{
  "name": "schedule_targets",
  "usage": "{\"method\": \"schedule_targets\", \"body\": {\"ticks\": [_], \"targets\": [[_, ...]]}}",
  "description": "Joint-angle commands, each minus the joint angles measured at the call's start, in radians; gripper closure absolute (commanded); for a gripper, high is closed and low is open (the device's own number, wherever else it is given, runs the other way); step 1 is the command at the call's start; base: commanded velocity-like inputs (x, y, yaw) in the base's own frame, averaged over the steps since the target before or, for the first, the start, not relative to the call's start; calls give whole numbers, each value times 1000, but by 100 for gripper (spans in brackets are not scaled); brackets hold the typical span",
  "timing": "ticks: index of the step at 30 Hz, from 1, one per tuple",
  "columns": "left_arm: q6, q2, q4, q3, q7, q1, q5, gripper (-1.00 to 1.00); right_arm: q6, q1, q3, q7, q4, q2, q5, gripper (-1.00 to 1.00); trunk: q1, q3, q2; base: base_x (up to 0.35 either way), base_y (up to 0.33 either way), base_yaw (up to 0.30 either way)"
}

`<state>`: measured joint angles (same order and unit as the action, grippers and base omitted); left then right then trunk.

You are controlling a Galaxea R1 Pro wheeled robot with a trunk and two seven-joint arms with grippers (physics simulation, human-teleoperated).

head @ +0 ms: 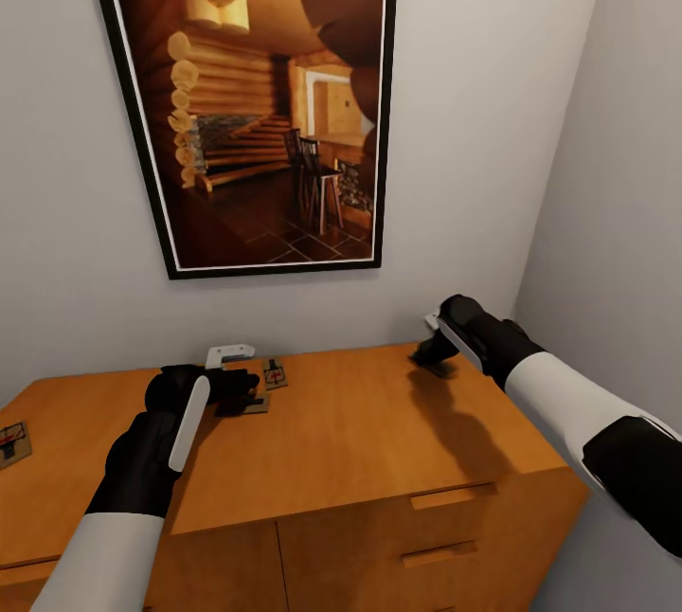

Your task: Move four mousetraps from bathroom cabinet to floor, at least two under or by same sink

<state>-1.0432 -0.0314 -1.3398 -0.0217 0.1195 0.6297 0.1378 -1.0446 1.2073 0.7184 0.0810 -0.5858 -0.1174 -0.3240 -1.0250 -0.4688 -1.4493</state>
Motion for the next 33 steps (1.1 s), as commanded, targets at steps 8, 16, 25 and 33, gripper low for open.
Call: {"method": "schedule_targets", "body": {"ticks": [8, 16, 25, 33], "targets": [[-4, -1, -1, -1, 9, 1, 11, -100, -3, 1, 6, 40, -2, -24, 6, -100, 0, -1, -1, 0, 0, 0], [-4, -1, -1, 0, 9, 1, 11, -100, -3, 1, 6, 48, -2, -33, 6, -100, 0, -1, -1, 0, 0, 0], [-4, -2, -3, 0, 9, 1, 9, -100, -3, 1, 7, 49, -2, -36, 6, -100, 0, -1, -1, 0, 0, 0], [-4, -2, -3, 0, 9, 1, 8, -100, -3, 1, 6, 50, -2, -37, 6, -100, 0, -1, -1, 0, 0, 0]]}}
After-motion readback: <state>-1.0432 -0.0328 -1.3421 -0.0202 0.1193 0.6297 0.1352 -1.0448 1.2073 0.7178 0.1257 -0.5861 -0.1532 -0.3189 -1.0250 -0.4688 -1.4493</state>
